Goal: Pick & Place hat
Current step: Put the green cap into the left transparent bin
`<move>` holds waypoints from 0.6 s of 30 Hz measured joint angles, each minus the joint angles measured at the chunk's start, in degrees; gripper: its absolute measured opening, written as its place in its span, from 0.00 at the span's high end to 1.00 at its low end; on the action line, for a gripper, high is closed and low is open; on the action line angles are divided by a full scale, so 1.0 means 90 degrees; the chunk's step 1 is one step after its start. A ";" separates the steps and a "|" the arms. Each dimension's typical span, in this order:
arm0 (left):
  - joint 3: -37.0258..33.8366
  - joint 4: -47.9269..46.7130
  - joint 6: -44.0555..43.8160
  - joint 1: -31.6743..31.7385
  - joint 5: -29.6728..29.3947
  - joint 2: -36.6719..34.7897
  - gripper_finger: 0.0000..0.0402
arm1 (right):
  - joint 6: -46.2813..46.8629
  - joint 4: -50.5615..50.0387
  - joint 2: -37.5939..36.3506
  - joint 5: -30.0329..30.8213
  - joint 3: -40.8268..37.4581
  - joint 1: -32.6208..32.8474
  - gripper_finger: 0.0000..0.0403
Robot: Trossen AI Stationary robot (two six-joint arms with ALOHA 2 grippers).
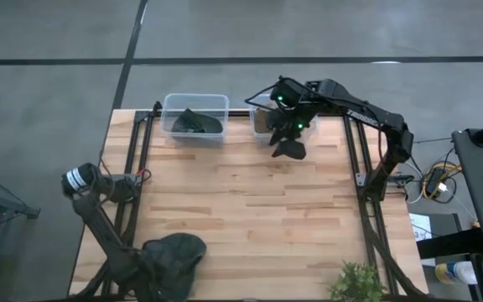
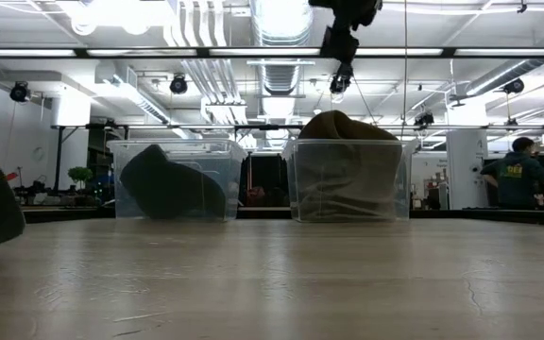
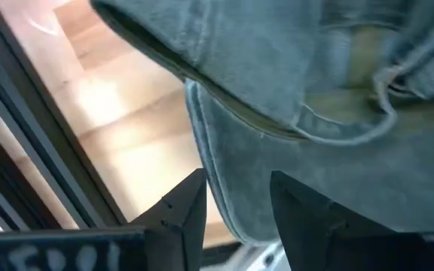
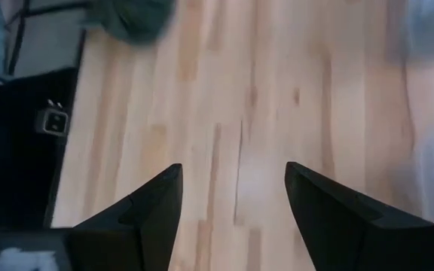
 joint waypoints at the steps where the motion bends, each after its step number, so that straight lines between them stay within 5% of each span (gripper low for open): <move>1: -0.0058 0.0022 -0.0017 0.0000 0.0038 0.0021 0.65 | -0.0044 0.0174 -0.0068 -0.0055 0.0000 0.0051 0.44; 9: -0.0377 0.0447 -0.0045 -0.0027 0.0560 -0.0011 0.65 | -0.0210 0.1145 -0.0944 -0.0153 0.0000 0.0263 0.52; 18: -0.0398 0.1020 0.0074 -0.0063 -0.0532 -0.0002 0.65 | -0.0444 0.1553 -0.2276 -0.0153 -0.0740 0.0307 0.58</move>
